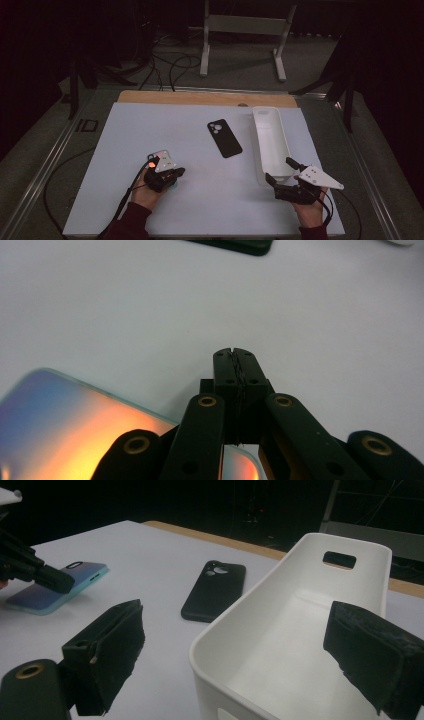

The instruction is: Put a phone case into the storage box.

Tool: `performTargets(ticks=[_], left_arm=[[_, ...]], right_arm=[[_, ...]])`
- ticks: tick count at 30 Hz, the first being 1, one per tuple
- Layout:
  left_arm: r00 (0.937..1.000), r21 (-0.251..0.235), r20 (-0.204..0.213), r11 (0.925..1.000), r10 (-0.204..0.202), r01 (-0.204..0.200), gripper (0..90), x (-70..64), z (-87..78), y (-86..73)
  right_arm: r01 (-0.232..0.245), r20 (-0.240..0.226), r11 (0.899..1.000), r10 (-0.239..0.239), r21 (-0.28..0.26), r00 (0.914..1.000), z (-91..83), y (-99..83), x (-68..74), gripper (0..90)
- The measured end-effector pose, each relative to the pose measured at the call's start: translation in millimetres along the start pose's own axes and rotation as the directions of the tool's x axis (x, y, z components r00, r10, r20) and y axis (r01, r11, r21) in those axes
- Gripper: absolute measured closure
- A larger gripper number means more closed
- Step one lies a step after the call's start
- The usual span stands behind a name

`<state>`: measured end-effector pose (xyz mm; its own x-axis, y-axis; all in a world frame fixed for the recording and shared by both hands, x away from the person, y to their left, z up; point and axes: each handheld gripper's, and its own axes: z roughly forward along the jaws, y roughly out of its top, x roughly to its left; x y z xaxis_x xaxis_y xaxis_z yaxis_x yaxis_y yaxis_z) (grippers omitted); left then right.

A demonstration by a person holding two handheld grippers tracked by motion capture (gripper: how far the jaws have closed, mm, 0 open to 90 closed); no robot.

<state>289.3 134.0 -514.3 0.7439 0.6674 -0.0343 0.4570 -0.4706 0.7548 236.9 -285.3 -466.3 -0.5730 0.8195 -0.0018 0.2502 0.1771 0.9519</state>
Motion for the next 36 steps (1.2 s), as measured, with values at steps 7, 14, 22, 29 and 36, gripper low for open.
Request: performTargets(ticks=[7, 14, 22, 29, 36], left_arm=[[1.0000, 0.068, 0.002, 0.9977, -0.008, 0.008, 89.9, -5.7, 3.5, -9.9], [0.9998, 0.095, 0.002, 0.9952, -0.022, 0.021, 90.0, -7.9, -0.7, -16.8], [0.9989, 0.119, -0.036, 0.9922, -0.031, 0.035, 89.9, -3.5, -15.0, -25.8], [0.9771, 0.131, -0.173, 0.9804, -0.124, 0.147, 89.7, 25.6, -44.5, -47.8], [0.9452, 0.119, -0.262, 0.9655, -0.194, 0.232, 89.4, 43.8, -57.0, -58.3]], right_arm=[[0.001, 0.007, 1.000, -0.001, -0.001, 1.0000, -1.2, -0.3, -0.6, 8.8], [-0.002, 0.009, 1.000, 0.003, -0.005, 1.0000, -2.8, 0.3, -0.9, 8.9], [-0.005, 0.012, 1.000, 0.005, -0.011, 0.9999, -4.7, 0.6, -2.8, 8.9], [-0.002, 0.011, 1.000, 0.002, -0.009, 0.9999, -4.0, 1.0, -2.3, 8.9], [0.002, 0.011, 1.000, -0.002, -0.008, 0.9999, -3.1, 1.0, -1.8, 8.9]])
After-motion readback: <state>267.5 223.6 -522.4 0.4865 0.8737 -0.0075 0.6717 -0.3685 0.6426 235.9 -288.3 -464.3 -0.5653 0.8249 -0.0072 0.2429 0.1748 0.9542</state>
